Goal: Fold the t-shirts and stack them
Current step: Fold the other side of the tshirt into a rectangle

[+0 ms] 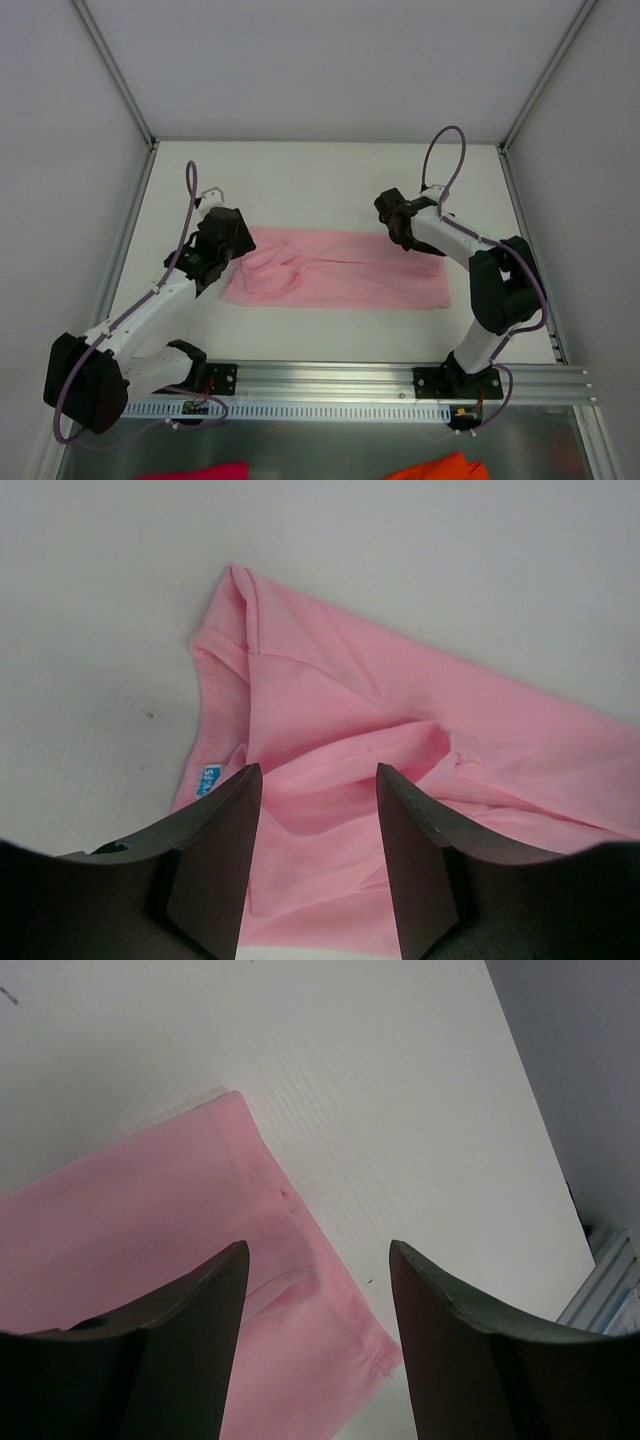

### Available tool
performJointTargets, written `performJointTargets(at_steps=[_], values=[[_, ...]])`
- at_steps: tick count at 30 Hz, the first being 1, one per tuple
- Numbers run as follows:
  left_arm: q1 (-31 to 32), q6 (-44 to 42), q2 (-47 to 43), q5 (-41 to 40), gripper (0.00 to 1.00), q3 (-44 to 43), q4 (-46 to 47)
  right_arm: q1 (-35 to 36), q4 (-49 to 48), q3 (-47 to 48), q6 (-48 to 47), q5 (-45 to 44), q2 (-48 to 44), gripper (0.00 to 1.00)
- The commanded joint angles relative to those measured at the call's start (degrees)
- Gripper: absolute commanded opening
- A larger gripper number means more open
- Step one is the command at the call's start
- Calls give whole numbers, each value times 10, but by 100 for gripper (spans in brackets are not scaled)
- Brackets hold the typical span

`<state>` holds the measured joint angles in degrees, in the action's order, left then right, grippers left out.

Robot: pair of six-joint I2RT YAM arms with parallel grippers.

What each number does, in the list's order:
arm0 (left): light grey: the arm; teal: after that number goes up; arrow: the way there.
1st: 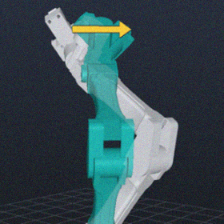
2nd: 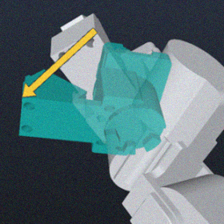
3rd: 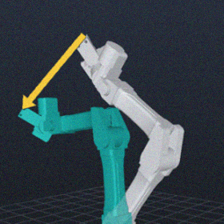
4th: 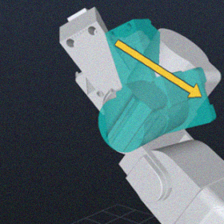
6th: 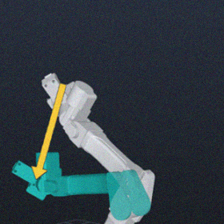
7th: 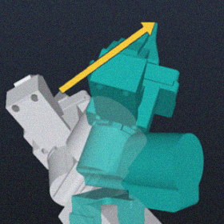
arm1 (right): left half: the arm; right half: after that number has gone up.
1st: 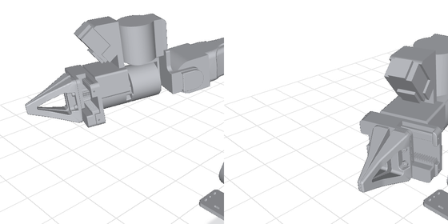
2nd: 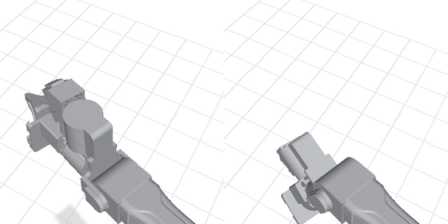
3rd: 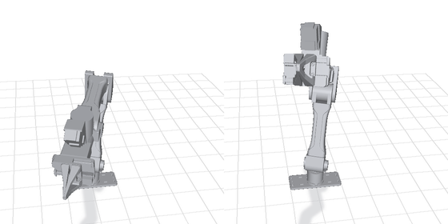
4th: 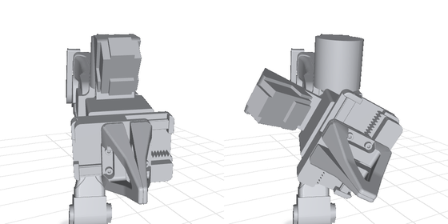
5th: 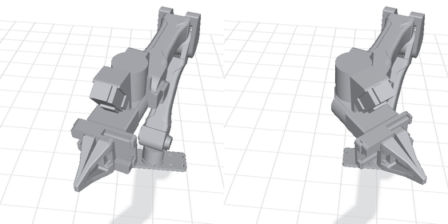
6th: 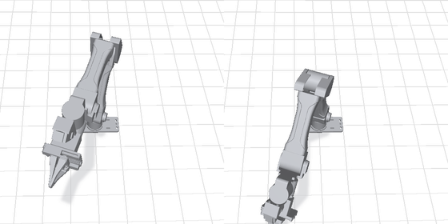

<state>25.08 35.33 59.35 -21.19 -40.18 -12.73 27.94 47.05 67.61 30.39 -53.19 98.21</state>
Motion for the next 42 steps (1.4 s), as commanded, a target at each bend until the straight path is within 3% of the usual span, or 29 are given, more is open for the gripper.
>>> performJointTargets(at_steps=[1,6,8,15,21,36,42], values=[[4,-23,63,18,50,-38,38,-2,-6,17,-4,-7,-7,62],[6,-38,194,78,45,-66,118,3,-11,-5,-9,-8,-53,61],[6,-43,228,87,35,-90,126,7,-26,-20,-16,-3,-70,61],[9,-54,318,103,33,-125,150,11,-36,-35,-24,-8,-106,61],[25,-56,283,113,32,-86,164,11,-42,-28,-29,-5,-100,61],[168,4,122,65,25,26,115,12,-36,-1,-31,-8,-65,61],[181,-29,152,-18,27,-16,119,12,-33,1,-38,-9,-58,61]])
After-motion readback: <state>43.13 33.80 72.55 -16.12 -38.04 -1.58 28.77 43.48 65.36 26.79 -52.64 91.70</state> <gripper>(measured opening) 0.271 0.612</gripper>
